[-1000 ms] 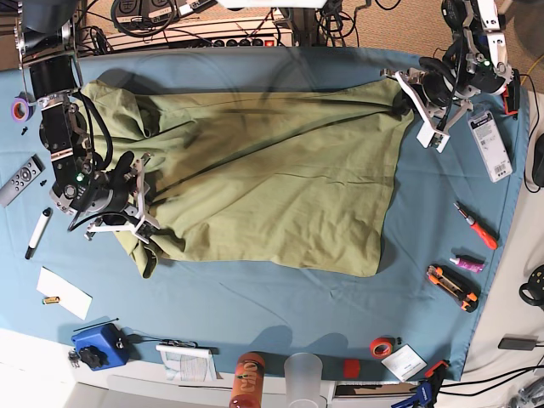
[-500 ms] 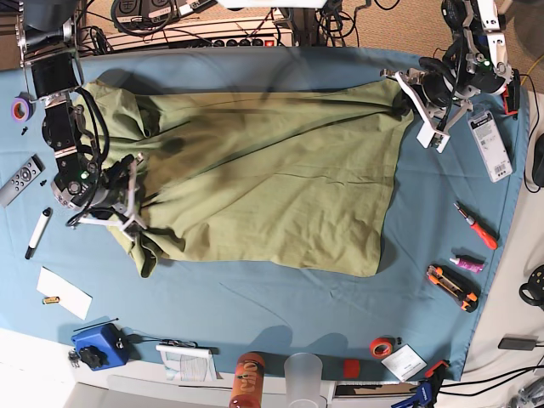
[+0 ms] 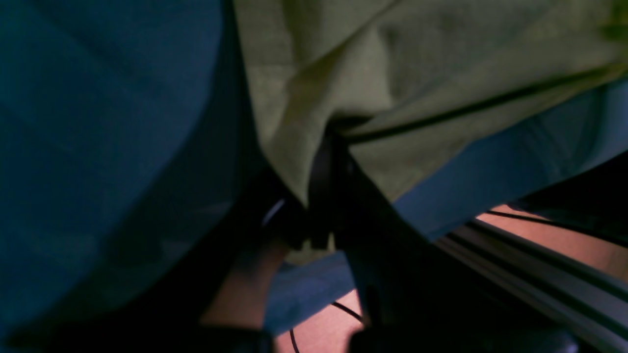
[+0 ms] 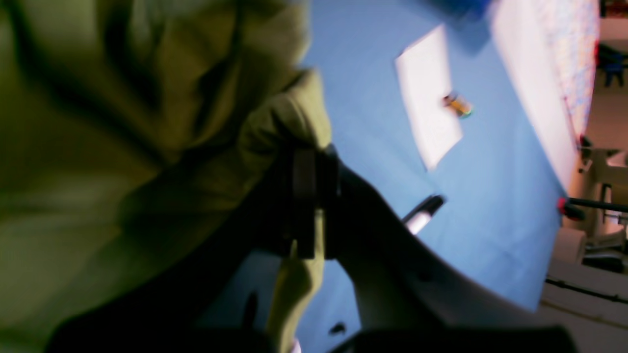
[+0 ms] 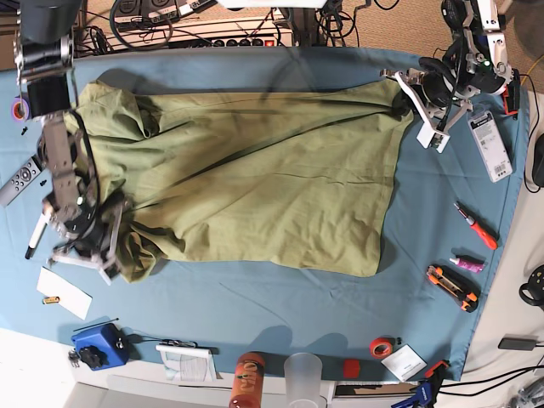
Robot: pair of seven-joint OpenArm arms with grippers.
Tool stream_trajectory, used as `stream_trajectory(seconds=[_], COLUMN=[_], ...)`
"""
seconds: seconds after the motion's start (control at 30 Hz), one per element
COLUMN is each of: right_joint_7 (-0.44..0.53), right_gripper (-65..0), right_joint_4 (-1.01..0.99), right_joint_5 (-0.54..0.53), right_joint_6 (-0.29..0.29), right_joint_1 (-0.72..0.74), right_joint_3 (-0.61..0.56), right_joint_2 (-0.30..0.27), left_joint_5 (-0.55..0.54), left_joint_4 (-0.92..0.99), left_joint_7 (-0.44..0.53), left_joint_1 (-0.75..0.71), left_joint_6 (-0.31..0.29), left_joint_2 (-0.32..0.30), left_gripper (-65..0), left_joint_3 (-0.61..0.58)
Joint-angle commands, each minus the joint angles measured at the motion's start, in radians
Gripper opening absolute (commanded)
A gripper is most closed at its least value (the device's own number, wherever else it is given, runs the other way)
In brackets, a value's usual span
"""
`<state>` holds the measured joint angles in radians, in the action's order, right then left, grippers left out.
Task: Layout the t-shirt on the table in an organized manner, then fold the t-shirt properly
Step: 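Move the left gripper to grasp the other hem corner of the shirt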
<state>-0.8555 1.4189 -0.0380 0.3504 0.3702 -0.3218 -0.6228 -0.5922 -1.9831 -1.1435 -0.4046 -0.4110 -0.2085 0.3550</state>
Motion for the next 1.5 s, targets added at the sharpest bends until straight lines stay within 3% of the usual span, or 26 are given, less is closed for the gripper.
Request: stream_trajectory(seconds=[0.0, 0.1, 0.27, 0.33, 0.53, 0.77, 0.83, 1.0, 1.23, 1.33, 1.47], right_joint_7=[0.007, 0.007, 0.009, 0.002, -0.001, -0.009, -0.009, -0.014, -0.016, -0.017, -0.021], right_gripper=[-65.0, -65.0, -65.0, -65.0, -65.0, -65.0, -65.0, -65.0, -65.0, -65.0, -65.0], right_joint_4=[-0.026, -0.165, -0.304, -0.315, -0.314, -0.314, -0.314, -0.314, -0.314, -0.314, -0.314], right_joint_5=[0.013, 0.012, 0.012, 0.013, 0.013, 0.013, 0.013, 0.013, 0.013, 0.013, 0.013], right_joint_6=[-0.024, -0.034, -0.034, -0.034, -0.034, -0.034, -0.034, -0.034, -0.034, -0.034, -0.034], right_joint_1=[0.043, 0.095, 0.108, 0.108, 0.109, 0.109, 0.109, 0.109, 0.109, 0.109, 0.109], right_joint_3=[0.011, 0.011, 0.015, 0.015, 0.016, 0.016, 0.016, 0.016, 0.016, 0.016, 0.016], right_joint_2=[-0.014, 0.006, 0.035, 0.035, 0.035, 0.035, 0.035, 0.035, 0.036, 0.035, 0.035], left_joint_5=[-0.014, -0.014, -0.015, -0.015, -0.014, -0.009, -0.002, -0.003, 0.003, 0.076, 0.138], left_joint_4=[-0.018, -0.018, -0.018, -0.025, -0.166, -0.232, -0.207, -0.072, 0.215, 0.338, 0.521], left_joint_7=[0.014, 0.008, -0.021, -0.04, -0.066, 0.173, 0.195, 0.212, 0.221, 0.23, 0.253], left_joint_1=[0.001, 0.001, 0.0, 0.0, -0.001, 0.047, 0.106, 0.256, 0.492, 0.596, 0.724], left_joint_6=[0.003, 0.002, 0.002, 0.003, 0.079, 0.078, 0.078, 0.078, 0.074, 0.078, 0.126], left_joint_2=[-0.006, -0.006, -0.005, -0.005, -0.005, -0.005, -0.005, -0.005, -0.005, -0.005, -0.005], left_gripper=[-65.0, -65.0, -36.5, -32.4, -32.4, -32.4, -32.4, -32.4, -32.4, -32.4, -32.4], left_joint_3=[0.004, 0.004, 0.004, 0.004, 0.004, 0.003, 0.003, -0.018, -0.156, -0.227, -0.28])
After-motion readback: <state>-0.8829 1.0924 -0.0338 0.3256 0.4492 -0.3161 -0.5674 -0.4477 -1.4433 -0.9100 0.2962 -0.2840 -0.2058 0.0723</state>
